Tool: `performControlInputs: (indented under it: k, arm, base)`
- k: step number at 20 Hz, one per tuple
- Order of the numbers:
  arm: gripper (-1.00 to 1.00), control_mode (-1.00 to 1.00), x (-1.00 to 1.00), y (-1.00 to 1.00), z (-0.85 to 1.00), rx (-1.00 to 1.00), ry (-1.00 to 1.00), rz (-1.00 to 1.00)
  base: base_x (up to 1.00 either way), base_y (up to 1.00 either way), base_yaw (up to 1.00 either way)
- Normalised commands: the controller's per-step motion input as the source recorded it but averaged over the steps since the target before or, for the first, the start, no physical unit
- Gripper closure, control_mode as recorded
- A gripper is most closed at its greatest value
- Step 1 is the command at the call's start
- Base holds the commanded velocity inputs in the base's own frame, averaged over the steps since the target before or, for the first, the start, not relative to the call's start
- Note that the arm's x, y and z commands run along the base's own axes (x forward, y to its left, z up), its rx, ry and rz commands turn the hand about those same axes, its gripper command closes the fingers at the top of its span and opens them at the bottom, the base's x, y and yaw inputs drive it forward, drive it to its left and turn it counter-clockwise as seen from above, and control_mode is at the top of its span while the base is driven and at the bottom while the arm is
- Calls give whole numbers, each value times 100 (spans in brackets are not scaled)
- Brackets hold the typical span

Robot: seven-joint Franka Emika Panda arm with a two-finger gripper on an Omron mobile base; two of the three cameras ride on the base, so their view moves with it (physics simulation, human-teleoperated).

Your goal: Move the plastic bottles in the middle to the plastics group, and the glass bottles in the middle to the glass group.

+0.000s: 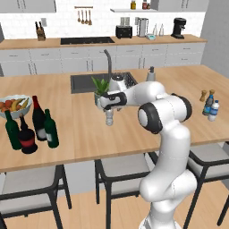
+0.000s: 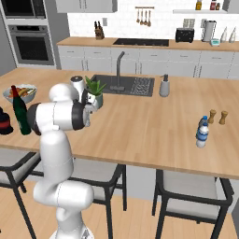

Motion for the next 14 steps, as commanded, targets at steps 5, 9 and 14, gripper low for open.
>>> performControlInputs:
  k: [5, 9, 14]
  arm:
    - [-100, -100, 8, 4, -2, 0, 0, 1]
    - [-100, -100, 0, 0, -5, 0, 0, 0]
    - [-100, -100, 5, 0, -9, 0, 0, 0]
  base:
    - [0, 0, 0]
    - [0, 0, 0]
    - [0, 0, 0]
